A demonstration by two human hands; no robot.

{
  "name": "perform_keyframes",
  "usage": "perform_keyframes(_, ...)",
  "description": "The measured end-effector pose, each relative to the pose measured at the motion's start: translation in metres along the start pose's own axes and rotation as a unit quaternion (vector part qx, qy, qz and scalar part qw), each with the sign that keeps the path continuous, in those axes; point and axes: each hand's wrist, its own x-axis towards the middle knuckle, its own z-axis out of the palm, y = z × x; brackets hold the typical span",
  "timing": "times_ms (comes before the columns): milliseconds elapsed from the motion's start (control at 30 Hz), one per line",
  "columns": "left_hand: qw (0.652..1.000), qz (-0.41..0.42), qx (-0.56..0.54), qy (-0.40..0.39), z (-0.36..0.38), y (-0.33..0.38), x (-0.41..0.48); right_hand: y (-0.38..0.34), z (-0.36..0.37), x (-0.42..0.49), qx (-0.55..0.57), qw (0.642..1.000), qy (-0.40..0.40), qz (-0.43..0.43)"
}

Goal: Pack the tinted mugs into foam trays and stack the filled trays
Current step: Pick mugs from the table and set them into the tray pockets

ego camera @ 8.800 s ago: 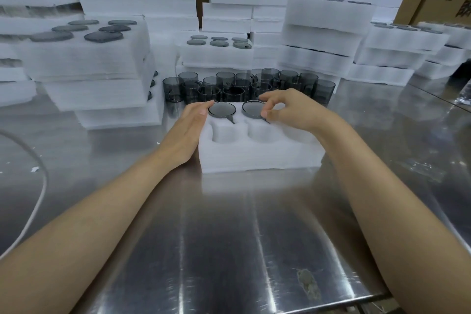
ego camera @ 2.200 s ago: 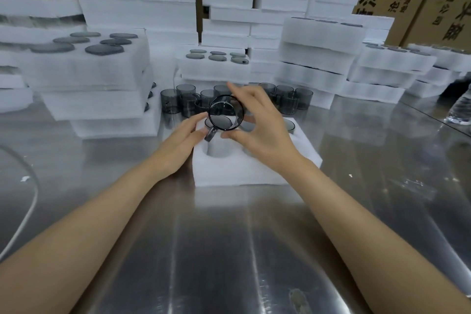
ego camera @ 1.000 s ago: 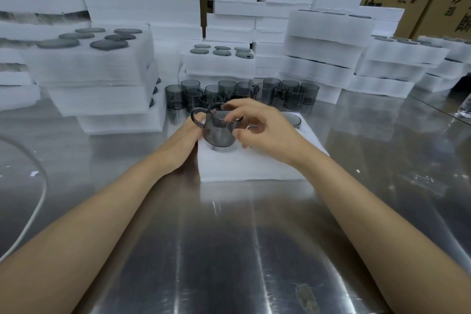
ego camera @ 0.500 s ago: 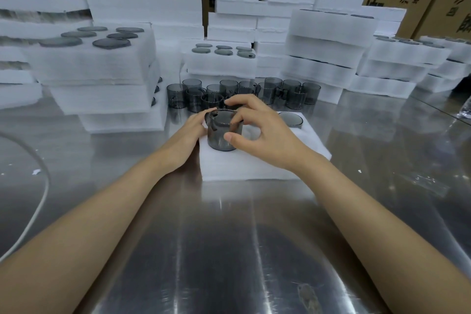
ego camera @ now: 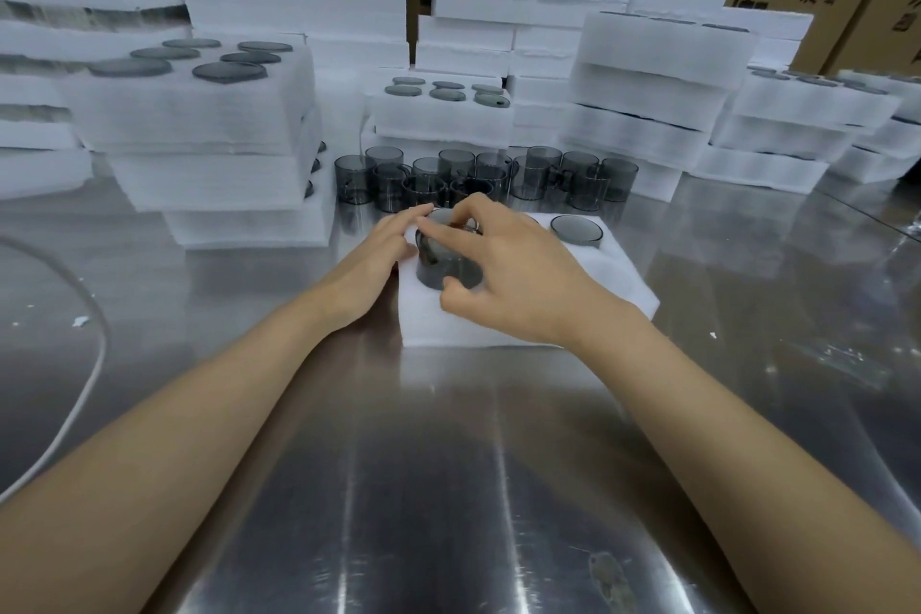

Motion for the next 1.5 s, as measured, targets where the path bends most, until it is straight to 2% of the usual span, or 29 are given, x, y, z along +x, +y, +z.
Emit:
perform_keyframes(167, 1.000, 0.005, -0.027, -0.003, 0.001, -0.001, 0.001, -0.008, -0.001, -0.001, -0.077, 0.996, -0.049, -0.001)
perform_keyframes(367, 0.999, -0.008, -0.032, 0.003, 0.003, -0.006, 0.003, -0.005, -0.002, -0.009, -0.070, 0.974, -0.214, 0.029)
perform_keyframes(533, 1.000, -0.001, -0.015, 0.014, 0.004, -0.010, 0.004, -0.003, 0.000, -0.004, -0.126, 0.965, -0.228, 0.022)
perform_keyframes(600, 1.000, -0.001, -0.013, 0.015, 0.003, -0.008, 0.002, -0.001, -0.001, -0.003, -0.096, 0.968, -0.231, 0.021)
perform_keyframes(700, 1.000, -0.002, -0.007, 0.016, 0.004, -0.005, 0.000, 0.006, -0.003, -0.005, 0.022, 0.977, -0.213, 0.014)
perform_keyframes(767, 1.000, -0.008, -0.008, 0.018, 0.004, -0.001, -0.001, 0.022, -0.012, -0.005, 0.151, 0.969, -0.184, 0.060)
perform_keyframes(800, 1.000, -0.013, -0.008, 0.017, 0.005, 0.000, -0.002, 0.036, -0.017, -0.005, 0.204, 0.963, -0.143, 0.098)
perform_keyframes(867, 1.000, -0.020, -0.006, 0.017, 0.005, 0.003, -0.003, 0.071, -0.023, -0.007, 0.270, 0.945, 0.027, 0.182)
perform_keyframes(933, 0.999, -0.024, -0.007, 0.019, 0.004, 0.005, -0.003, 0.109, -0.018, -0.015, 0.274, 0.898, 0.229, 0.257)
perform_keyframes(967, 0.999, -0.025, -0.007, 0.019, 0.004, 0.005, -0.003, 0.124, -0.011, -0.021, 0.249, 0.875, 0.293, 0.293)
perform_keyframes(1000, 0.999, -0.026, -0.007, 0.018, 0.004, 0.005, -0.003, 0.139, -0.002, -0.027, 0.214, 0.866, 0.317, 0.323)
perform_keyframes(1067, 1.000, -0.025, -0.008, 0.016, 0.005, 0.004, -0.003, 0.167, 0.014, -0.035, 0.151, 0.870, 0.307, 0.355)
perform_keyframes(1167, 1.000, -0.018, -0.006, 0.011, 0.004, 0.001, -0.002, 0.196, 0.023, -0.023, 0.099, 0.883, 0.299, 0.349)
perform_keyframes(1333, 1.000, -0.007, 0.002, 0.018, 0.002, -0.002, 0.000, 0.221, 0.040, 0.012, -0.047, 0.943, 0.173, 0.281)
perform_keyframes(1400, 1.000, 0.002, 0.001, 0.022, 0.002, -0.001, 0.001, 0.228, 0.044, 0.025, -0.105, 0.946, 0.124, 0.280)
perform_keyframes(1500, 0.999, 0.012, 0.003, 0.035, 0.002, 0.000, 0.000, 0.236, 0.051, 0.034, -0.103, 0.944, 0.097, 0.297)
